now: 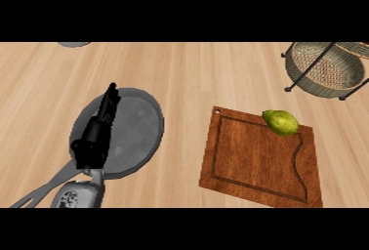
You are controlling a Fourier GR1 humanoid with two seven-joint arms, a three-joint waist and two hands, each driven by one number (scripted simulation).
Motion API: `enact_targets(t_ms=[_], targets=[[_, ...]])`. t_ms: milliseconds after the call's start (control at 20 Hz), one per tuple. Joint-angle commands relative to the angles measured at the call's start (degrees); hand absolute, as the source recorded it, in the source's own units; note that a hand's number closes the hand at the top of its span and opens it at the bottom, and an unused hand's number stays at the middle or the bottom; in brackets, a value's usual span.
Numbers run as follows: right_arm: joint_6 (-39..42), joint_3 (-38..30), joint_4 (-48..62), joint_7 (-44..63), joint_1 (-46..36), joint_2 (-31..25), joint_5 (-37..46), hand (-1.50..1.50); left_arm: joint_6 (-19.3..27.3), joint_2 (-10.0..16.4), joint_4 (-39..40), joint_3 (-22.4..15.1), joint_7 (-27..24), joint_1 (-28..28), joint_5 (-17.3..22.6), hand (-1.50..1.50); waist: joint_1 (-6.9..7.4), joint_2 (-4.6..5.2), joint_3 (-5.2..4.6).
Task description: Pick the cupcake from the cutting board and place it in the tiered basket
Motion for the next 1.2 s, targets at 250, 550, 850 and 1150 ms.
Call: enact_targets(t_ms=[250,550,850,1150], targets=[[-12.9,-9.3,-1.24,-1.05,-0.31,-3.08,-7.2,-1.5,0.44,0.5,-0.87,0.72,-0.64,1.02,-0.25,0.0,-0.61,-0.15,0.0],[-13.1,-16.14,-5.21,0.29,7.5,-8.16,-12.61,-1.5,0.13,1.27,-0.32,1.74,1.97,-0.99,-0.06,0.0,-2.3,-0.55,0.04],[-3.78,-25.59,-16.17,-2.71,19.52,-12.2,-23.32,-1.5,0.2,1.87,-1.99,2.76,0.97,2.35,0.63,0.0,-3.9,-1.23,0.02],[7.86,-36.69,-24.68,-8.55,37.12,-12.47,-33.42,-1.5,-0.35,2.55,-0.4,4.22,0.1,1.46,1.62,0.0,-4.44,-0.99,0.0]])
